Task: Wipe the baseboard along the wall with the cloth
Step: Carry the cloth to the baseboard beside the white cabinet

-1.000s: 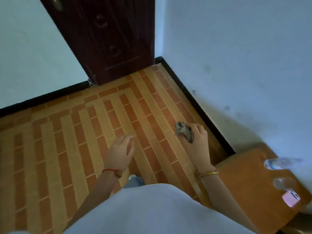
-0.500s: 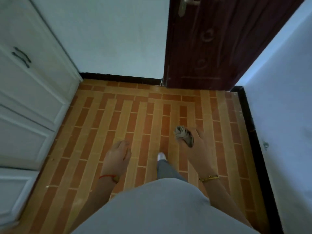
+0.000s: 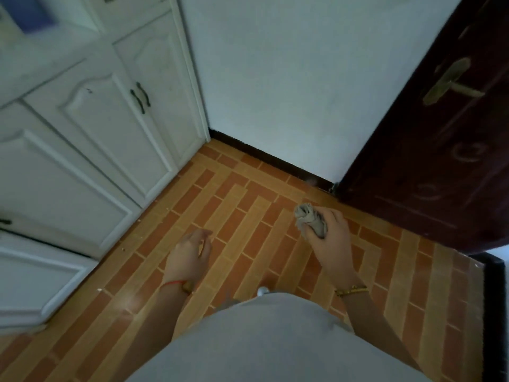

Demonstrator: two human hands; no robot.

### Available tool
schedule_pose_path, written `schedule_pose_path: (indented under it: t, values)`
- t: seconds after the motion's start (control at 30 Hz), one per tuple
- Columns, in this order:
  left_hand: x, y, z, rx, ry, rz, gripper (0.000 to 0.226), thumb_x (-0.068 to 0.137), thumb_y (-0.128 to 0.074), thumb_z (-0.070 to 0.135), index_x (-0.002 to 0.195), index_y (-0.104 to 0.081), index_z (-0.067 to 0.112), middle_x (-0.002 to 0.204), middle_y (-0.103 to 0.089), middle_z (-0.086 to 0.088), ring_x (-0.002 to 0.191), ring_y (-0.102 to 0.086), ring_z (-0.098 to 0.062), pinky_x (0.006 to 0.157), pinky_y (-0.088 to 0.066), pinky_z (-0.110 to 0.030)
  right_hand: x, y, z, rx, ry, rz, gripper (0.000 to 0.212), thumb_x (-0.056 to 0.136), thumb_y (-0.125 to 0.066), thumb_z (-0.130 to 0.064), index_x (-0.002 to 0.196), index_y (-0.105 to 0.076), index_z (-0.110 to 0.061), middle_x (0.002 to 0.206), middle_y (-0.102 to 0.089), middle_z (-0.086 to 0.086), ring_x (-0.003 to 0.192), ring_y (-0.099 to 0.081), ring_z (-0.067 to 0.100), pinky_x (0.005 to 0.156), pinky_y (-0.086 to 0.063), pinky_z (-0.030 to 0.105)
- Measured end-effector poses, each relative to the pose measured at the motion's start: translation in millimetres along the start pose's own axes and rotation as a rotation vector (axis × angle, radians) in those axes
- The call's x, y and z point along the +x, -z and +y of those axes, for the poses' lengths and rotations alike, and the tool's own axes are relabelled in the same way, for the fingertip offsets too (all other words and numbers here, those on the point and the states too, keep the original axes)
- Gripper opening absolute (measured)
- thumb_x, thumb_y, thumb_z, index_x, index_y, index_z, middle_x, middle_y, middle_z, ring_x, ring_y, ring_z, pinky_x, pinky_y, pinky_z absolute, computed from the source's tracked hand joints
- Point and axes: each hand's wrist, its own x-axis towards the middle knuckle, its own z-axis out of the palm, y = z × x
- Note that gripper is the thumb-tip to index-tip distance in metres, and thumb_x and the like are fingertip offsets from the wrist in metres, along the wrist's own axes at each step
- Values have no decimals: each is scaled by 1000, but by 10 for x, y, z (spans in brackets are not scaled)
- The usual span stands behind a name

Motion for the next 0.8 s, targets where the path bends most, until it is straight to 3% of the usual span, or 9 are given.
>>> schedule_pose_path:
  t: [0.2, 0.3, 0.47, 0.57, 0.7, 0.8]
  values:
    - [658, 226, -166, -40, 145, 106, 23, 103, -49, 25, 118, -65, 20, 115, -68, -3, 96, -66, -23, 71, -45, -30, 1097, -451, -366, 27, 136, -118, 41, 84, -71, -33, 121, -57, -23, 118, -48, -4, 109, -45, 13, 81, -45, 27]
    - [1002, 317, -342, -74, 196, 141, 23, 102, -51, 24, 118, -67, 18, 116, -68, -4, 98, -66, -25, 75, -49, -33, 1504, -759, -497, 22, 180, -164, 39, 82, -72, -33, 117, -57, -25, 115, -48, -6, 106, -46, 13, 80, -46, 26]
    - [1746, 562, -657, -74, 231, 154, 24, 102, -52, 23, 120, -67, 16, 116, -68, -4, 102, -65, -26, 77, -41, -28, 2123, -1356, -748, 40, 180, -178, 39, 80, -71, -40, 114, -59, -25, 110, -50, -6, 101, -48, 12, 77, -46, 22]
    - [2300, 821, -907, -87, 212, 158, 24, 103, -51, 23, 120, -66, 16, 115, -68, -4, 100, -66, -25, 77, -46, -32, 2501, -1750, -990, 65, 175, -173, 38, 81, -72, -40, 113, -59, -25, 110, -51, -6, 100, -48, 13, 76, -46, 23]
    - [3060, 1288, -1285, -69, 152, 151, 26, 103, -49, 25, 122, -65, 18, 119, -67, -3, 105, -64, -22, 90, -52, -37, 2994, -2251, -1451, 70, 133, -124, 39, 82, -73, -40, 114, -58, -25, 109, -48, -8, 97, -47, 14, 75, -45, 26]
    - [3575, 1616, -1514, -50, 95, 149, 24, 103, -49, 21, 120, -66, 16, 114, -68, -3, 102, -63, -22, 87, -51, -37, 3340, -2583, -1784, 99, 114, -96, 40, 82, -73, -37, 116, -57, -24, 108, -46, -8, 99, -45, 18, 79, -44, 31]
